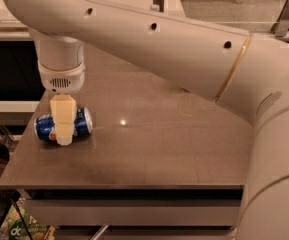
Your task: Place pepsi can upright
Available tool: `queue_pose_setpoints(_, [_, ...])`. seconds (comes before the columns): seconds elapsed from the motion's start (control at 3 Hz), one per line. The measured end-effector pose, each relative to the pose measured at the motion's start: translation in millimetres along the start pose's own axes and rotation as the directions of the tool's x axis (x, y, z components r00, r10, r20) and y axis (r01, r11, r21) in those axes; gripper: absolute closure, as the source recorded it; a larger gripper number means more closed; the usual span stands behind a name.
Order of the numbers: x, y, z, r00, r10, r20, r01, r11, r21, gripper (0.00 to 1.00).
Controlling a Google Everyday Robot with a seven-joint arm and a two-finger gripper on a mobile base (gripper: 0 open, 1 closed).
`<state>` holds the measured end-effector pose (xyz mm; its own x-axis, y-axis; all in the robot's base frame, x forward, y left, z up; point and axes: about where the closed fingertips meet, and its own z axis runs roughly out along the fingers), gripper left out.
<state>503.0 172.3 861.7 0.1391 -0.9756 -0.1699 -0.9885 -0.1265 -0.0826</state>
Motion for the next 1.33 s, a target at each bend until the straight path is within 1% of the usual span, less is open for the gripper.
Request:
queue_pose_setpoints(0.33, [-7.2,2.8,11.2,0.999,0.036,-0.03,-0.035,0.9992,0.017,0.0])
queue_pose_setpoints(0.67, [-6.0,10.0,19.1,0.996,0.065,-0.057,-0.064,0.9977,0.023,0.0])
queue_pose_setpoints(1.0, [0.4,16.9,24.8,0.992,0.069,-0.103,-0.065,0.9968,0.046,0.0])
queue_pose_setpoints(1.33, [0.1,16.8,24.6,0.993,0.069,-0.1,-0.064,0.9968,0.048,0.18])
